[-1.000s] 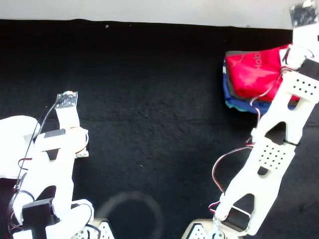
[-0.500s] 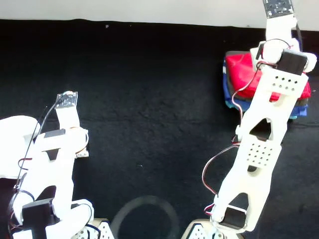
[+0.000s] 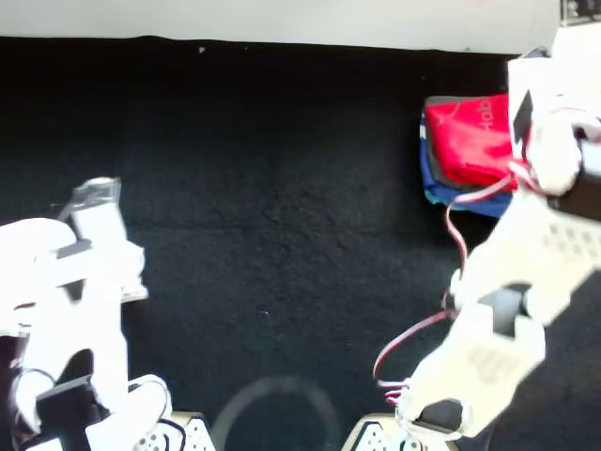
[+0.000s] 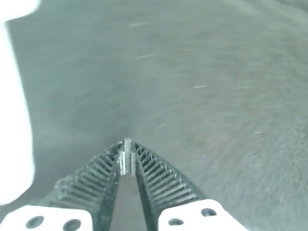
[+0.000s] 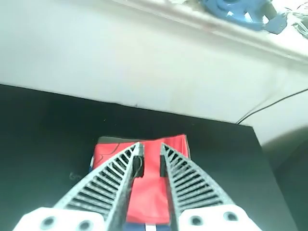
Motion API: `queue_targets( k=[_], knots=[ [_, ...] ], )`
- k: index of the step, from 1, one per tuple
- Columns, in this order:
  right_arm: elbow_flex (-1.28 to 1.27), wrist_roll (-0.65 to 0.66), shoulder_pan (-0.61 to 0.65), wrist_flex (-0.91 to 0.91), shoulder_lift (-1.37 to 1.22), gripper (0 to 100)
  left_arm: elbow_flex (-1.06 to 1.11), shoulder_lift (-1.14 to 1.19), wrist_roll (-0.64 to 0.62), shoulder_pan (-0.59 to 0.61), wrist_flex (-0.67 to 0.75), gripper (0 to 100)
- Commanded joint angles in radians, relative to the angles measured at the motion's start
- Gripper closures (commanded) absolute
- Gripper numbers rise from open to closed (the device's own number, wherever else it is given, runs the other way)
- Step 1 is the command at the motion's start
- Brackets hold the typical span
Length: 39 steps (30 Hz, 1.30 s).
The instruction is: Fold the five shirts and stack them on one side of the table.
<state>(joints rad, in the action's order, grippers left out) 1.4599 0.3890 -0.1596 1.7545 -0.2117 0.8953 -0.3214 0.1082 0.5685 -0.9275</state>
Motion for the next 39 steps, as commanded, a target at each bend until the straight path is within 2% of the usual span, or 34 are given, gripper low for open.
queue_targets(
  k=[1, 4, 7, 10, 16, 26, 29, 32, 35, 39],
  knots=[
    [-0.346, -0.009, 0.047, 0.012, 0.228, 93.3, -0.183, -0.047, 0.008, 0.203, -0.204, 97],
    [-0.621, -0.008, 0.11, 0.007, 0.395, 93.3, -0.309, -0.03, 0.101, 0.343, -0.298, 88],
    [-0.803, -0.008, 0.191, 0.004, 0.529, 93.3, -0.363, 0.021, 0.176, 0.426, -0.322, 79],
    [-0.901, -0.008, 0.255, -0.016, 0.618, 93.3, -0.375, 0.085, 0.226, 0.499, -0.318, 78],
    [-0.986, -0.008, 0.262, -0.012, 0.653, 93.3, -0.394, 0.203, 0.232, 0.607, -0.152, 78],
    [-1.04, -0.008, 0.265, -0.008, 0.661, 93.3, -0.395, 0.377, 0.226, 0.59, 0.103, 78],
    [-1.04, -0.008, 0.265, -0.008, 0.656, 93.3, -0.395, 0.377, 0.226, 0.542, 0.101, 81],
    [-1.04, -0.011, 0.265, -0.008, 0.653, 93.3, -0.395, 0.377, 0.224, 0.483, 0.101, 99],
    [-1.04, -0.011, 0.265, -0.008, 0.654, 93.3, -0.4, 0.372, 0.189, 0.426, 0.084, 99],
    [-1.04, -0.012, 0.265, -0.007, 0.656, 93.3, -0.46, 0.294, 0.137, 0.341, -0.044, 99]
  ],
)
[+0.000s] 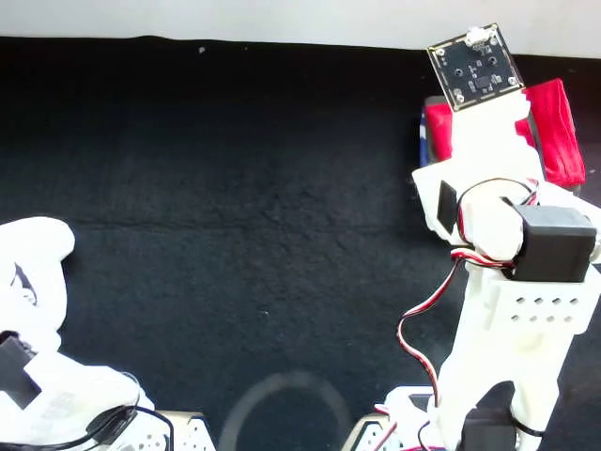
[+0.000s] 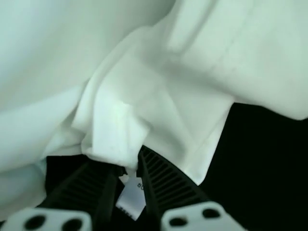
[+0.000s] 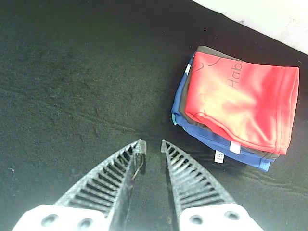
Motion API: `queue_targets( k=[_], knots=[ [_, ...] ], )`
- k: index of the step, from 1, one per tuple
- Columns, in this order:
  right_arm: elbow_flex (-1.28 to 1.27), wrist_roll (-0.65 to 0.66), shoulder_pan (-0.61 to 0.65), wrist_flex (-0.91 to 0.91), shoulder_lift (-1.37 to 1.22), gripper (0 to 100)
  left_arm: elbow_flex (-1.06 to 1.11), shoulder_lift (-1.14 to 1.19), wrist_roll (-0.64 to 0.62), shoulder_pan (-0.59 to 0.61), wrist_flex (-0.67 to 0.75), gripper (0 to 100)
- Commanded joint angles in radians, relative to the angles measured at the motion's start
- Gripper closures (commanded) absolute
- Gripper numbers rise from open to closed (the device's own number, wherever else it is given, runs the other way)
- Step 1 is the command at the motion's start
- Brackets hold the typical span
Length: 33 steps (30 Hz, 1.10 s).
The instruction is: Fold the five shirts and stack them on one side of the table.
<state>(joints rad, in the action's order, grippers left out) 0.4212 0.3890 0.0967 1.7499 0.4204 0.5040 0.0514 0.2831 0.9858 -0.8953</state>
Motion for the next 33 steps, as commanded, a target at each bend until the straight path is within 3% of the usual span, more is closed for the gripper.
queue_targets(
  k=[1, 8, 15, 20, 24, 28, 33],
  knots=[
    [-0.001, -0.012, 0.008, -0.002, 0.022, 93.3, -0.087, -0.11, -0.057, -0.105, -0.115, 99],
    [-0.084, -0.009, 0.004, -0.004, 0.03, 93.3, -0.193, -0.39, -0.12, -0.458, -0.324, 99],
    [-0.205, -0.009, -0.081, -0.004, 0.03, 93.3, -0.236, -0.648, -0.115, -0.868, -0.322, 99],
    [-0.288, -0.012, -0.216, -0.004, 0.03, 93.3, -0.323, -0.776, -0.114, -1.066, -0.224, 99],
    [-0.344, -0.014, -0.298, -0.005, 0.038, 93.3, -0.414, -0.802, -0.118, -1.139, -0.135, 99],
    [-0.432, -0.014, -0.303, -0.03, 0.137, 93.3, -0.449, -0.799, -0.118, -1.141, -0.123, 99],
    [-0.653, -0.009, -0.189, -0.116, 0.325, 93.3, -0.266, -0.8, -0.117, -0.96, -0.055, 99]
  ],
)
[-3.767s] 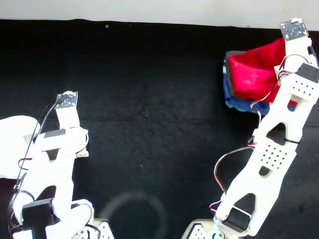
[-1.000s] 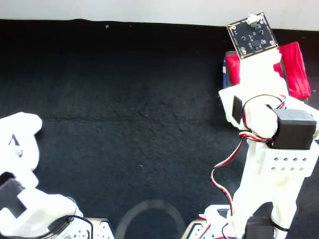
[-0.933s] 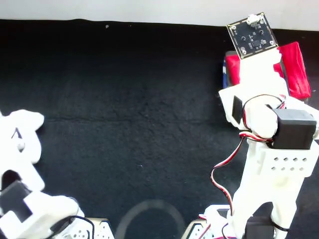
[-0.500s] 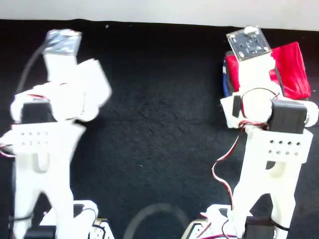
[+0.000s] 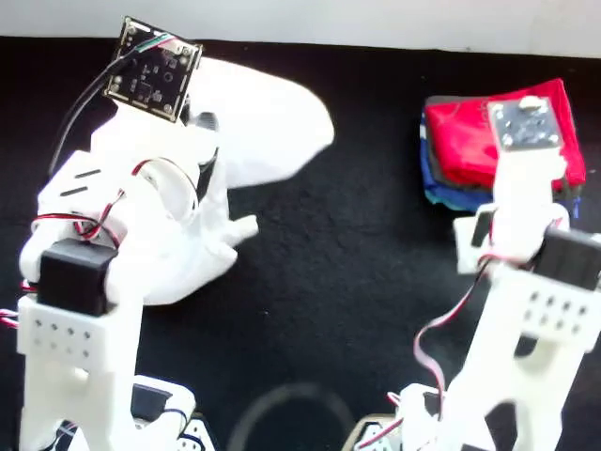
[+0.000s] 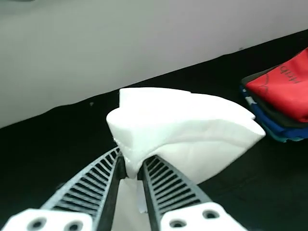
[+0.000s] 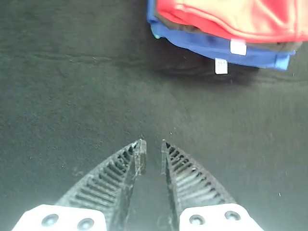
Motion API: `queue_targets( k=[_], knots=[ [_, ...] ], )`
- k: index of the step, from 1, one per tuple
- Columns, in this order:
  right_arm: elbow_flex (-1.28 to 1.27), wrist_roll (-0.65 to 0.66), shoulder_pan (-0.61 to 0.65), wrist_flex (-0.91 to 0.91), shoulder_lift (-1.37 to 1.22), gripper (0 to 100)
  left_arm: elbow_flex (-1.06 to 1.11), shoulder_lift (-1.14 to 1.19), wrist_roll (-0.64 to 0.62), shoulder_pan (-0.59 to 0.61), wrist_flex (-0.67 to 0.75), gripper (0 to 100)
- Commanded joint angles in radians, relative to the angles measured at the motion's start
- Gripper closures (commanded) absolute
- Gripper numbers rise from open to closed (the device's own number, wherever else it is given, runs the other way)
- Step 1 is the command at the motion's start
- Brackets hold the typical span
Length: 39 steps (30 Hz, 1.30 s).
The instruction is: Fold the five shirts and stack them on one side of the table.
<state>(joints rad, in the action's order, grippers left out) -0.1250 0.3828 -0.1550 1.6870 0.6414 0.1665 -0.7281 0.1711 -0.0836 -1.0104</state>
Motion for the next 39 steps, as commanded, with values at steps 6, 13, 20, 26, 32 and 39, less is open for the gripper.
queue_targets(
  k=[6, 13, 20, 26, 32, 39],
  knots=[
    [-0.426, -0.009, 0.278, -0.216, 0.188, 93.0, 0.361, -0.019, 0.0, 0.507, 0.278, 99],
    [-0.409, -0.19, 0.518, -0.334, -0.028, 92.8, 0.766, -0.019, 0.187, 0.811, 0.626, 99],
    [-0.097, -0.242, 0.773, -0.325, -0.389, 89.2, 0.897, -0.018, 0.279, 0.94, 0.618, 99],
    [0.154, -0.249, 0.894, -0.329, -0.67, 76.7, 0.72, 0.088, 0.275, 0.946, 0.381, 99],
    [0.418, -0.388, 0.949, -0.352, -0.918, 76.8, 0.254, 0.495, 0.183, 0.983, 0.157, 99],
    [0.7, -0.434, 1.03, -0.343, -1.213, 76.8, -0.377, 0.931, 0.149, 1.098, -0.072, 99]
  ],
)
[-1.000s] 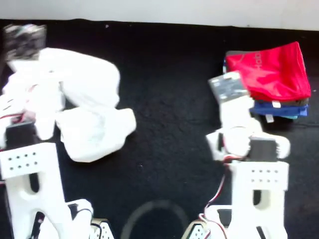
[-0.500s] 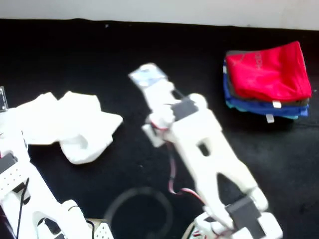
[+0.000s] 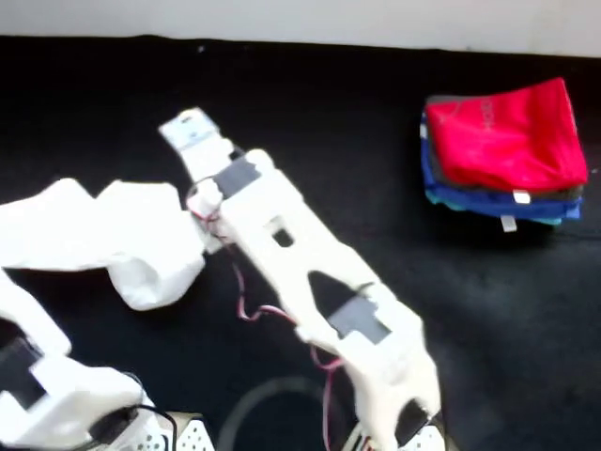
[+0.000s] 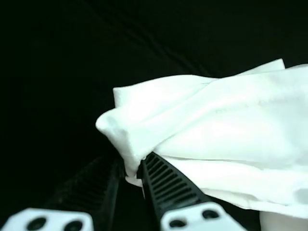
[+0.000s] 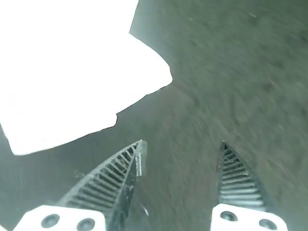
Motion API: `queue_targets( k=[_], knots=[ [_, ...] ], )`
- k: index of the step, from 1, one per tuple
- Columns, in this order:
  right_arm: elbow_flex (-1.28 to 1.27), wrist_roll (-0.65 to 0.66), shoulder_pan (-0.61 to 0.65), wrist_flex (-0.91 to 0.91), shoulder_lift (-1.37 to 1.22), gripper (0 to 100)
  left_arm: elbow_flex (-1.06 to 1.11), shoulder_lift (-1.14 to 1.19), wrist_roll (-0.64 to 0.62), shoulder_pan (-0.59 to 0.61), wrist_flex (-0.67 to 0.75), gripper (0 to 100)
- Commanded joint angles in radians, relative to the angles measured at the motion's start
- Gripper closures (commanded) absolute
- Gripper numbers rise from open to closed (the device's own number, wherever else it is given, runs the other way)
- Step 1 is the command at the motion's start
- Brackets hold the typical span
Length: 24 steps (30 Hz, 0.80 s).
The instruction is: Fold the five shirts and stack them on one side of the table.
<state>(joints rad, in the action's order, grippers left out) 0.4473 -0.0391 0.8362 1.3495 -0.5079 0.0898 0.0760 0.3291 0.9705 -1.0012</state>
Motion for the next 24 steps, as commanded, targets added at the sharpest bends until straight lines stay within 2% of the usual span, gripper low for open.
queue_targets(
  k=[1, 5, 10, 18, 21, 24],
  knots=[
    [0.159, -0.011, 0.059, -0.005, -0.093, 76.8, -0.375, 0.177, -0.009, 0.054, -0.123, 99],
    [0.245, -0.011, 0.159, -0.005, -0.196, 76.8, -0.599, 0.337, -0.008, 0.076, -0.256, 99],
    [0.331, -0.009, 0.24, -0.016, -0.298, 76.8, -0.78, 0.453, -0.008, 0.113, -0.336, 99],
    [0.605, -0.011, 0.245, -0.065, -0.521, 77.0, -0.857, 0.473, -0.006, 0.13, -0.404, 99],
    [0.71, -0.011, 0.255, -0.016, -0.57, 84.8, -0.857, 0.475, -0.006, 0.13, -0.404, 99],
    [0.806, -0.009, 0.257, 0.013, -0.602, 99.5, -0.857, 0.475, -0.005, 0.128, -0.404, 99]
  ],
)
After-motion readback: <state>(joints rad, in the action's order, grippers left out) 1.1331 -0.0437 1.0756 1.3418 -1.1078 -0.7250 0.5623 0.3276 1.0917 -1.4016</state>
